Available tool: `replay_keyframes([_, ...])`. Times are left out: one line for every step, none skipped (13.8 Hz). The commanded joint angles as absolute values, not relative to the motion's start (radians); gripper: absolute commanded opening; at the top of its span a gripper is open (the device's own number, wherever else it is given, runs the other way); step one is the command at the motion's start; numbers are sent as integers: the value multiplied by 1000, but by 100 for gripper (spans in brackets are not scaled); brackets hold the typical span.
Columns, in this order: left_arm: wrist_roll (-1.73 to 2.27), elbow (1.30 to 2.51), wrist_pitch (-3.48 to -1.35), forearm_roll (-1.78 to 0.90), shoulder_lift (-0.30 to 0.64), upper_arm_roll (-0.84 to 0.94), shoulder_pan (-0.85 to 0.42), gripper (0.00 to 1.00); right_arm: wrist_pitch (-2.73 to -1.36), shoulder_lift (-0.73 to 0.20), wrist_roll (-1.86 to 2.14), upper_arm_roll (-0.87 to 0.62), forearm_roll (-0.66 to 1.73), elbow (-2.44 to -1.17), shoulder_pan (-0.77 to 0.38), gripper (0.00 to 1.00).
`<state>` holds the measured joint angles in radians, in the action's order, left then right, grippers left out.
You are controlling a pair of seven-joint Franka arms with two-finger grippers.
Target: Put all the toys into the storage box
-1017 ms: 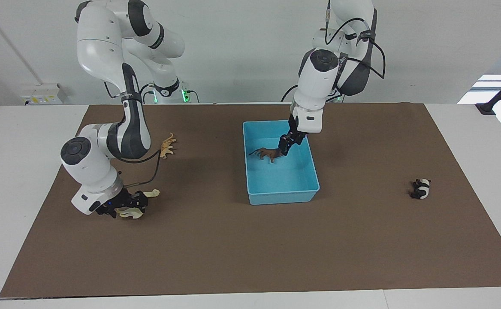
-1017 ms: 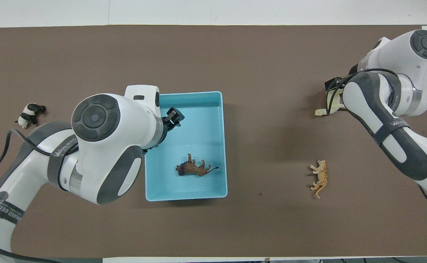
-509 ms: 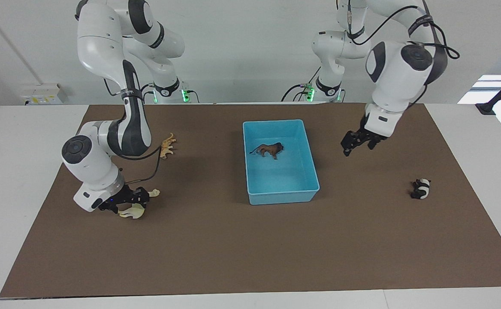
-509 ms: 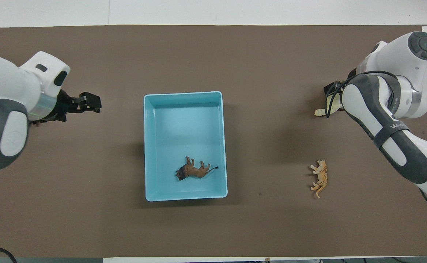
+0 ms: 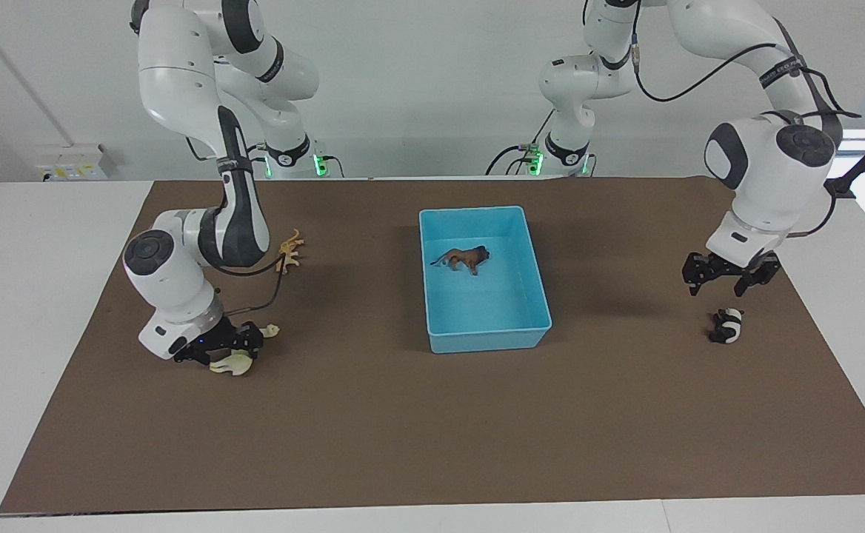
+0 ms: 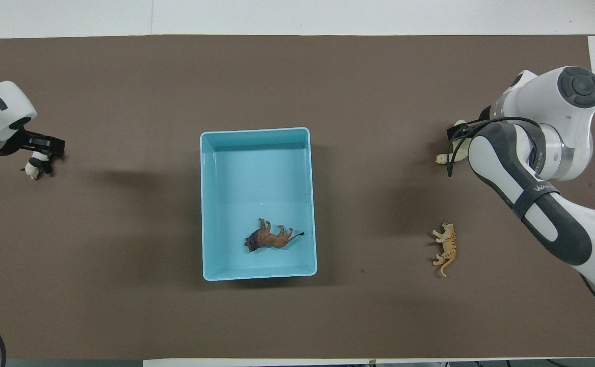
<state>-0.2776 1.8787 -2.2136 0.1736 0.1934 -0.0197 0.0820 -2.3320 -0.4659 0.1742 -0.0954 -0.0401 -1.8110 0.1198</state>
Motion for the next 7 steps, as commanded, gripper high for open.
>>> replay_keyframes([-365, 1862, -2337, 202, 257, -11, 156, 76, -2355, -445, 146, -103, -51, -1868, 120, 100])
replay_keyframes([-367, 1864, -2379, 201, 280, -11, 175, 77, -2356, -445, 144, -103, -51, -1873, 120, 100])
replay_keyframes([-370, 1870, -2410, 201, 302, -9, 193, 78, -2356, -443, 143, -103, -51, -1875, 120, 100])
replay_keyframes([-370, 1873, -2422, 201, 311, -9, 201, 80, -2352, -443, 143, -103, -51, -1871, 118, 100])
replay_keyframes([-370, 1878, -2428, 201, 322, -9, 201, 92, -2349, -445, 143, -103, -51, -1862, 118, 100])
replay_keyframes([-367, 1890, -2439, 201, 330, -9, 198, 97, -2339, -446, 144, -103, -51, -1849, 120, 100])
replay_keyframes([-367, 1908, -2463, 201, 331, -9, 195, 100, -2332, -446, 146, -103, -51, -1833, 120, 100])
